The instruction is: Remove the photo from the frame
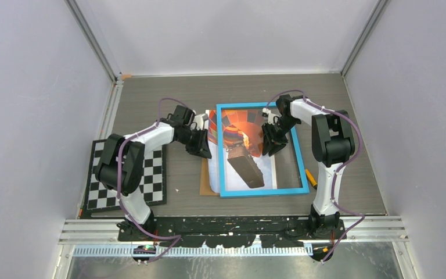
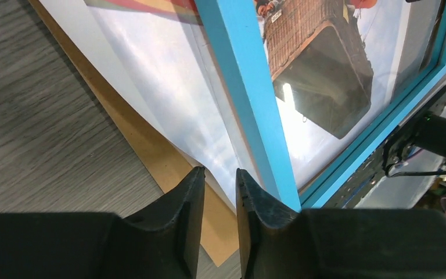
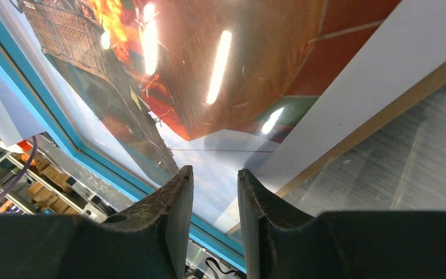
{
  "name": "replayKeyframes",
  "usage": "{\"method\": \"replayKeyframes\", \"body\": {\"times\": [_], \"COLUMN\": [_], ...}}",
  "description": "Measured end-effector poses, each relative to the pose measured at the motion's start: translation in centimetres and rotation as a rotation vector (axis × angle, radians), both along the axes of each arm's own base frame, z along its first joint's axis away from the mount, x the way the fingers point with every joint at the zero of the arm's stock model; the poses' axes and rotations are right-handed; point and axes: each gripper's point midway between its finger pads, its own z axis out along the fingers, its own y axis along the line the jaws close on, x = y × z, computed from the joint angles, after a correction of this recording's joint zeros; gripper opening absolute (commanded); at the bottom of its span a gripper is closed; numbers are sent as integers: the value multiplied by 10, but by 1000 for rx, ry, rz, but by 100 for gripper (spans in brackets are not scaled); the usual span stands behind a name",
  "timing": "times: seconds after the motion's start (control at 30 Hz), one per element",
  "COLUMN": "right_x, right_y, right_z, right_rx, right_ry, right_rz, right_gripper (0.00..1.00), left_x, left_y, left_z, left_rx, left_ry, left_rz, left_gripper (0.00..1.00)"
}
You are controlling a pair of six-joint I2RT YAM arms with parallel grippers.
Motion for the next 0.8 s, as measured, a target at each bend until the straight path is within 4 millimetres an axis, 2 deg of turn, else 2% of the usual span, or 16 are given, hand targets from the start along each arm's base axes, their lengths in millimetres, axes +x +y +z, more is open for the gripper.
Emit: {"method": "replayKeyframes", "body": {"times": [0.2,0.5,0.67,0.8], "right_x": [0,0,0,0], "right_y": [0,0,0,1], "right_z": [0,0,0,0], "right_rx": [1,1,3,4], "right_ry": [1,1,1,1], "right_rz": [-1,-1,-1,-1], "right_gripper": [40,40,40,40], "left_x": [1,5,6,14], "left_y": [6,23,19,11], "left_z": [-11,-20,-22,-21], "left_rx": [-8,-50,-115,-169], "left_ry": [54,117,143,141], "left_rz": [48,160,184,191], "left_gripper": [34,34,30,26]}}
